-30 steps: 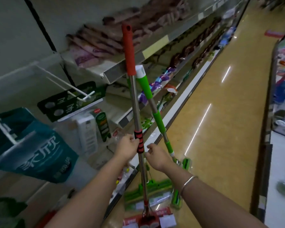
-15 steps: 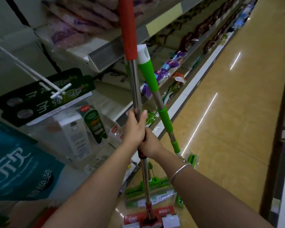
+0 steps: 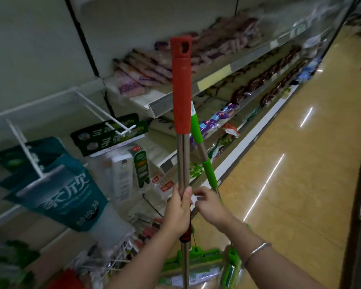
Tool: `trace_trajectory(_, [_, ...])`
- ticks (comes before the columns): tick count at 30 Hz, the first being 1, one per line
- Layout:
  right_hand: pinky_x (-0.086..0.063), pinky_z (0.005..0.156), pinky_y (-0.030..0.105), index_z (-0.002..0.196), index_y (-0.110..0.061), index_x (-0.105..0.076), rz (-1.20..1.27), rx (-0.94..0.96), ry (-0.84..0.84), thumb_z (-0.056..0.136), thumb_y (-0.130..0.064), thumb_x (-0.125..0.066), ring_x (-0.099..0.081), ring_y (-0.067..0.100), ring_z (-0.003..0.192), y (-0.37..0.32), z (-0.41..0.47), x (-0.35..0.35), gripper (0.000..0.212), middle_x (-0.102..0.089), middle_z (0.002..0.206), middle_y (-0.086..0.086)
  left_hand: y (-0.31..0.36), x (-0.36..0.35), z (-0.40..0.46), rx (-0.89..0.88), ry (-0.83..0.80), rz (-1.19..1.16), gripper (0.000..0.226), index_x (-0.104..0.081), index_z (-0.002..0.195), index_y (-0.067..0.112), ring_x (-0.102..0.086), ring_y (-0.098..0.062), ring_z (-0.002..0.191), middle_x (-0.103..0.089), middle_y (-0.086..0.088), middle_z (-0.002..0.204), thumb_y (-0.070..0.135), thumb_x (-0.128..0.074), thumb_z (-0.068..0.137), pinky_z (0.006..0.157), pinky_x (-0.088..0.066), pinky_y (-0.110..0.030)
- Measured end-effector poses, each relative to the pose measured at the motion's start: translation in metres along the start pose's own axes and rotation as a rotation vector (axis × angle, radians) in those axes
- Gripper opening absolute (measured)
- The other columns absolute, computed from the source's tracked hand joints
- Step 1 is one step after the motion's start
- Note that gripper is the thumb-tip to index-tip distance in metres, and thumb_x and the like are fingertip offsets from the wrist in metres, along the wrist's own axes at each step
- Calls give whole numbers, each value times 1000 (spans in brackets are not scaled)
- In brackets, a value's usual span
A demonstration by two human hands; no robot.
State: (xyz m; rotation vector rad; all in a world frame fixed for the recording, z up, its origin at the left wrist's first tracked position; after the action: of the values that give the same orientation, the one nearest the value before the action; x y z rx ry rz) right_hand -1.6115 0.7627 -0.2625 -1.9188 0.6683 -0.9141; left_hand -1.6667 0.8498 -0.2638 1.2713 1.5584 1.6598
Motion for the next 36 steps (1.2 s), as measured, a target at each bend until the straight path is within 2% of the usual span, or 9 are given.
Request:
trace_trajectory(3, [-50, 84, 29, 101, -12, -63, 157, 193, 114, 90, -1, -45, -58, 16, 94, -75, -26, 37, 24, -61, 98, 1, 9, 5, -38, 2, 11, 72, 35, -40, 122, 28, -55, -16, 79, -54, 6, 83, 47, -31, 94, 71, -42, -32])
trace_trajectory(5, [-51, 82, 33, 89, -18, -63, 308, 362, 15, 94, -7, -44, -63, 13, 85, -135, -58, 41, 23, -64, 89, 0, 10, 9, -68, 43, 43, 114, 29, -39, 116, 32, -60, -30, 88, -57, -4, 86, 49, -32, 94, 70, -44, -34])
trace_trajectory(8, [-48, 68, 25, 89, -15, -62, 467, 571, -206, 97, -21, -42, -62, 14, 75, -211, -126, 34, 22, -65, 86, 8, -3, 20, -112, 100, 104, 107, 51, -40, 107, 44, -64, -34, 83, -61, -1, 77, 81, -29, 73, 74, -53, -44])
trace_trajectory(11, [-52, 72, 31, 89, -19, -64, 438, 708, -350, 92, -33, -46, -64, 23, 83, -255, -185, 17, 23, -69, 91, 15, 21, 44, -154, 105, 177, 133, 43, -39, 113, 36, -63, -21, 80, -59, -1, 80, 67, -33, 85, 76, -52, -36])
trace_trajectory(14, [-54, 65, 24, 90, -19, -63, 428, 803, -449, 95, -27, -47, -66, 17, 76, -287, -236, -5, 19, -70, 87, 5, 50, 79, -195, 55, 288, 145, 21, -40, 108, 25, -54, -4, 59, -50, 6, 71, 42, -34, 97, 58, -42, -21])
trace_trajectory(20, [-57, 70, 23, 97, -19, -60, 356, 992, -648, 93, -16, -50, -65, 14, 77, -341, -346, -77, 11, -66, 87, 3, 64, 168, -292, 58, 496, 131, 34, -51, 99, 28, -60, -18, 64, -60, 4, 68, 58, -37, 88, 68, -51, -39])
trace_trajectory(25, [-56, 71, 23, 95, -14, -60, 167, 1181, -637, 94, -17, -52, -65, 7, 76, -370, -442, -160, 8, -66, 84, 1, 57, 245, -395, 79, 667, 131, 34, -48, 97, 28, -59, -17, 63, -61, 5, 67, 59, -37, 88, 69, -51, -42])
trace_trajectory(30, [-52, 82, 52, 95, -2, -63, -82, 1365, -526, 91, -29, -56, -66, 30, 85, -386, -536, -252, 29, -69, 90, 15, 38, 323, -507, 164, 828, 211, 46, -51, 113, 11, -61, -20, 76, -58, 5, 72, 51, -36, 94, 71, -49, -33])
trace_trajectory(36, [-50, 65, 37, 83, -4, -58, -191, 1483, -485, 90, -32, -56, -60, 24, 69, -406, -633, -357, 29, -61, 70, 4, 9, 415, -618, 207, 1042, 224, 17, -44, 84, 29, -64, -15, 83, -62, 3, 79, 40, -42, 96, 73, -48, -22])
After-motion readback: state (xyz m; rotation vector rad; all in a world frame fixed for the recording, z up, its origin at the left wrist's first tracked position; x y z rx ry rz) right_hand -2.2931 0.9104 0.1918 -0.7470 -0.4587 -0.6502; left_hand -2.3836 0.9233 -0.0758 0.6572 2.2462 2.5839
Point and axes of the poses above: each hand's wrist, its own z-axis towards the middle knuckle, its own x-axis out of the back of the hand, y = z × x, the point moved 6 cm from there along z, towards the middle knuckle
